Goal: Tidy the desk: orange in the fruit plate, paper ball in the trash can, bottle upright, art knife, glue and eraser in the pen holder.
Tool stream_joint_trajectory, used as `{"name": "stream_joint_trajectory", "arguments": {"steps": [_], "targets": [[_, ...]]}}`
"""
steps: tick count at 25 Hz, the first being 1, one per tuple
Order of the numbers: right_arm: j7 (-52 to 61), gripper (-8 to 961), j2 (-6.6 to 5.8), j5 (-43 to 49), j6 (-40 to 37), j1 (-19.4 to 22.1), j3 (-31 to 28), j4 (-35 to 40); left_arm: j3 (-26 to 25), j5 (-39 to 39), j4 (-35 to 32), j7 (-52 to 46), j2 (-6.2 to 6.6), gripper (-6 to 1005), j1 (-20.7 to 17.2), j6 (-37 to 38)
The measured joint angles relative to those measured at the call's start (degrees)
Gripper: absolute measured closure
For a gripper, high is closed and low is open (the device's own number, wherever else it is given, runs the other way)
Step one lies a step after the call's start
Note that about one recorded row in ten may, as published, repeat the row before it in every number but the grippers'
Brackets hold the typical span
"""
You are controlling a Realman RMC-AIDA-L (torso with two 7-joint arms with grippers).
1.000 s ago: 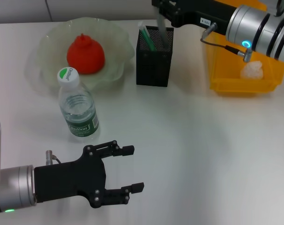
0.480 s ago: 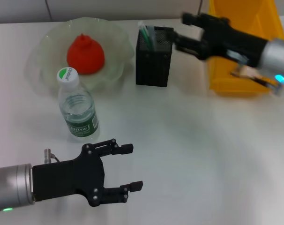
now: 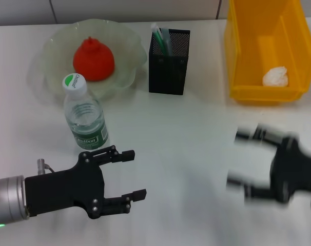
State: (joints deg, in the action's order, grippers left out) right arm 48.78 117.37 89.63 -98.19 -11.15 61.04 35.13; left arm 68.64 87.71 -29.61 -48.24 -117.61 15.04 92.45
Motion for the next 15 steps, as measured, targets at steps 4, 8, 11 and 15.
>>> {"name": "stream_joint_trajectory", "arguments": {"steps": [4,8,11,15], "targets": [[-1.1,116,0.46,4.2,-0.6,0.0,0.0,-1.1,-0.1,0.0,0.0,0.0,0.13,216,0.0,0.1],[-1.2,117,0.75,4.9,0.1,-0.4,0.0,-2.1,-0.1,0.0,0.1,0.0,0.26,216,0.0,0.2],[-1.1,118,0.76,4.9,0.2,-0.7,0.0,-2.2,-0.1,0.0,0.3,0.0,0.28,216,0.0,0.2],[-1.1,116,0.85,4.9,0.2,-1.2,-0.1,-2.4,-0.1,0.0,0.4,0.0,0.28,216,-0.3,0.2]]}}
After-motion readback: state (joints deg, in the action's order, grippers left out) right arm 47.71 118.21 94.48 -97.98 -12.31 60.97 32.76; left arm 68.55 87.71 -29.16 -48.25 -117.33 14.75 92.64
